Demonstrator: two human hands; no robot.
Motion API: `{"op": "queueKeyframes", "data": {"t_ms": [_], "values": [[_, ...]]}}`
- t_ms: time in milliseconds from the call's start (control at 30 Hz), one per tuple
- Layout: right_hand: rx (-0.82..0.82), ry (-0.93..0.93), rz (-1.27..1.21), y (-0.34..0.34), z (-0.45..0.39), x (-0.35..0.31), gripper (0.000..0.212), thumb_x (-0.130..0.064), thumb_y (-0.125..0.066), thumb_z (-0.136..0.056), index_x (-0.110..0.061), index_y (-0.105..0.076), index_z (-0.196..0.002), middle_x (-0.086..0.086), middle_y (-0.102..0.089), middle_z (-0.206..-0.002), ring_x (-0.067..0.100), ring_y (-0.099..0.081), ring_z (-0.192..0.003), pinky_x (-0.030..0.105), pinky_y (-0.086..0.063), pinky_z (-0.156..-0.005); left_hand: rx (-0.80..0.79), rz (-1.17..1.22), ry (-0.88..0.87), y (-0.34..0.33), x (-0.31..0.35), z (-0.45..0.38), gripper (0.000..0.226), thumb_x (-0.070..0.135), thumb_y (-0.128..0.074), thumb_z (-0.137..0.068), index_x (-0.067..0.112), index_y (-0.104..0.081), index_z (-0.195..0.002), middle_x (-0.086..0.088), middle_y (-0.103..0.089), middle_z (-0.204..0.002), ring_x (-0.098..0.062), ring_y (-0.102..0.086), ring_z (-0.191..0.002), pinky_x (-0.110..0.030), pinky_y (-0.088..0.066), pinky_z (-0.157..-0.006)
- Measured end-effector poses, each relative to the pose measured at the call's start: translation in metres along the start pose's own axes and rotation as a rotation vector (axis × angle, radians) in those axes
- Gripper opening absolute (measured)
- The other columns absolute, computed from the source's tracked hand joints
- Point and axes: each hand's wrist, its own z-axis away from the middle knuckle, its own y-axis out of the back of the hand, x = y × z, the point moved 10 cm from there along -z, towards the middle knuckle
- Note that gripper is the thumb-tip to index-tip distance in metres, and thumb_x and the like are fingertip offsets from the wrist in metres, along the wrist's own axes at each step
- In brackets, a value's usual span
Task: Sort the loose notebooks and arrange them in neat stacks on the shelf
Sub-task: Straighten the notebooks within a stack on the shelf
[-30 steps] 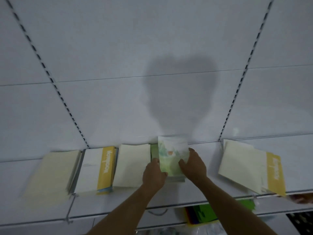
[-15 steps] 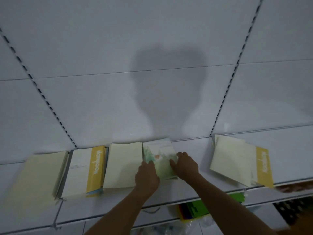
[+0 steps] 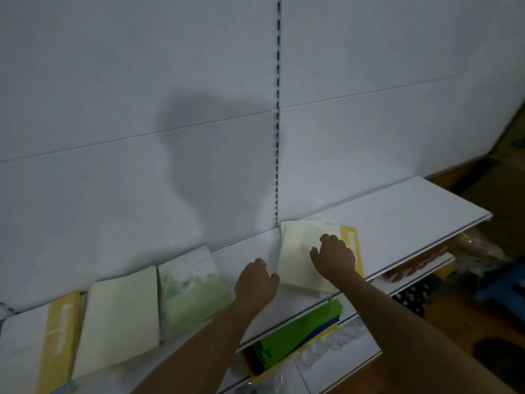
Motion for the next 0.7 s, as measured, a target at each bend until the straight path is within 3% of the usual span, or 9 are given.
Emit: {"op": "queueKeyframes", "data": {"t_ms": [167,267,467,700], "values": [[-0.053,-0.092,-0.031,-0.015,-0.004,0.064,0.051,-0.049,-0.045,-0.091,-0.011,-0.049,-0.125,0.009,-0.052,-0.124,0.028,-0.05,-0.114,0.037,-0.043,-0.09,-0.071,-0.03,0.039,-0.043,0.025,-0.009,0.061,0.047,-0.048,-0.093,0.007,-0.038,-0.138,-0.013,-0.047,-0.136,-0.026,-0.047,-0.124,-0.037,-0.043,-0.1],[-0.103,-0.103,-0.074,-0.027,-0.005,0.075,0.055,-0.055,-0.043,-0.091,-0.01,-0.053,-0.121,0.011,-0.052,-0.121,0.029,-0.051,-0.112,0.037,-0.045,-0.089,-0.051,-0.043,0.096,-0.05,0.023,-0.015,0.061,0.048,-0.051,-0.091,0.007,-0.04,-0.134,-0.014,-0.046,-0.133,-0.027,-0.046,-0.122,-0.037,-0.042,-0.097],[-0.121,-0.095,-0.229,-0.041,-0.001,0.065,0.053,-0.052,-0.051,-0.088,-0.009,-0.053,-0.118,0.011,-0.056,-0.114,0.028,-0.055,-0.105,0.036,-0.047,-0.082,-0.067,0.125,0.066,-0.055,0.02,-0.017,0.048,0.031,-0.067,-0.086,0.003,-0.05,-0.12,-0.013,-0.059,-0.12,-0.023,-0.058,-0.107,-0.028,-0.046,-0.083],[-0.05,-0.225,-0.381,-0.031,0.003,0.058,0.047,-0.045,-0.055,-0.086,-0.004,-0.055,-0.11,0.013,-0.058,-0.11,0.031,-0.056,-0.103,0.037,-0.047,-0.083,-0.021,0.336,-0.007,-0.035,0.022,-0.003,0.027,0.013,-0.066,-0.085,0.011,-0.048,-0.104,-0.008,-0.062,-0.107,-0.016,-0.057,-0.087,-0.025,-0.046,-0.071]]}}
